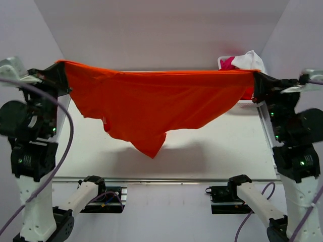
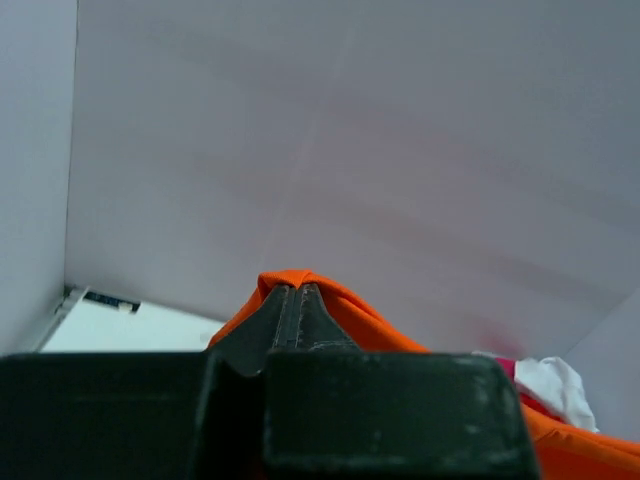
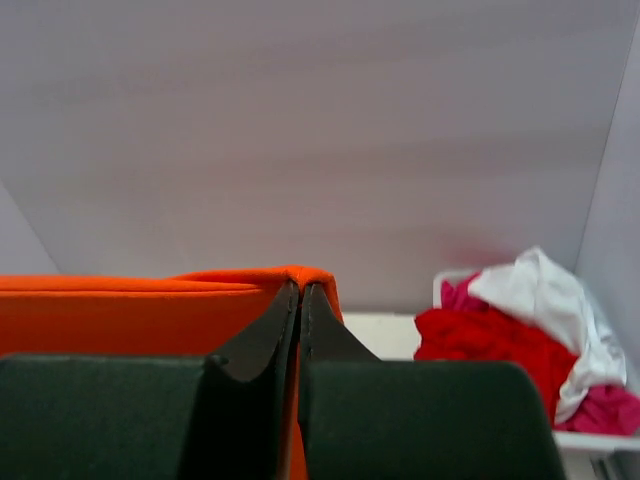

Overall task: Fold and stack the t-shirts
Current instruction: Flatten out the tshirt

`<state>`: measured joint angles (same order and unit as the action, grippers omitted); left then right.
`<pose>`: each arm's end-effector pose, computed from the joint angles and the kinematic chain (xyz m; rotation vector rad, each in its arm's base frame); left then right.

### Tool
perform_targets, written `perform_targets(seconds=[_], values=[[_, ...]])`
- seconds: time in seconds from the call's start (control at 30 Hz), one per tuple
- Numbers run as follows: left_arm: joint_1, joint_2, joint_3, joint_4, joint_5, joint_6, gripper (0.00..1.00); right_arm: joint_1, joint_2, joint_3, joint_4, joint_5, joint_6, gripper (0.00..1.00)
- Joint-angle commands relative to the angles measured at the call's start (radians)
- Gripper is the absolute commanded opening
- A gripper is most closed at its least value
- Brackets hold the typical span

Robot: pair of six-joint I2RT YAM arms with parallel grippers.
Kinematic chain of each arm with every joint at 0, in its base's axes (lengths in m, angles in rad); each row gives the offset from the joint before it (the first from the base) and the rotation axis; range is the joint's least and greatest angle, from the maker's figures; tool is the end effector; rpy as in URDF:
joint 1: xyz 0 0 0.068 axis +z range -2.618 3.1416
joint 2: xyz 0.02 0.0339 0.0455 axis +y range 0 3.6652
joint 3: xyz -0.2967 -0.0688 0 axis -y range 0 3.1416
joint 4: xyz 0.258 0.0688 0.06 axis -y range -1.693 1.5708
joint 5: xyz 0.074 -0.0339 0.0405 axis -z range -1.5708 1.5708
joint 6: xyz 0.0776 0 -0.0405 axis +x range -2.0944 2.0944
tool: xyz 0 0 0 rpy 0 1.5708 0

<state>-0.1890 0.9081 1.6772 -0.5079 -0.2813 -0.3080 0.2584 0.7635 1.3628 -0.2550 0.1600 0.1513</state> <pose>0.1264 -0.0023 0.6083 -0.3171 1.2854 -0.2384 0.1256 0.0204 0.5646 0.0739 1.2329 0.2584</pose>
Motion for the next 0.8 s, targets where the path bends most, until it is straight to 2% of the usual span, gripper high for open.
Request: perform_targets(seconds=[0.0,0.2,0.3,0.4,0.6,0.77], values=[[0.006,-0.064,0.053,0.011,0.051,0.062,0.00,-0.002,-0.049,0.094,-0.030,-0.036,-0.050,0.00],[0.006,-0.080,0.064,0.011,0.114,0.063,0.00,-0.004,-0.102,0.105,-0.053,-0.016,-0.038,0.00],[0.006,-0.037,0.052,0.011,0.123,0.052,0.00,0.001,-0.092,0.053,-0.043,0.024,-0.021,0.00],[0.006,0.035,-0.029,0.040,0.102,0.026,0.00,0.001,-0.050,-0.034,0.003,0.047,0.013,0.00],[0.006,0.283,-0.206,0.095,0.022,-0.032,0.00,-0.002,0.184,-0.214,0.082,0.032,0.100,0.00],[0.006,0.553,-0.358,0.250,0.060,-0.033,0.00,-0.005,0.443,-0.297,0.082,0.033,0.159,0.00]])
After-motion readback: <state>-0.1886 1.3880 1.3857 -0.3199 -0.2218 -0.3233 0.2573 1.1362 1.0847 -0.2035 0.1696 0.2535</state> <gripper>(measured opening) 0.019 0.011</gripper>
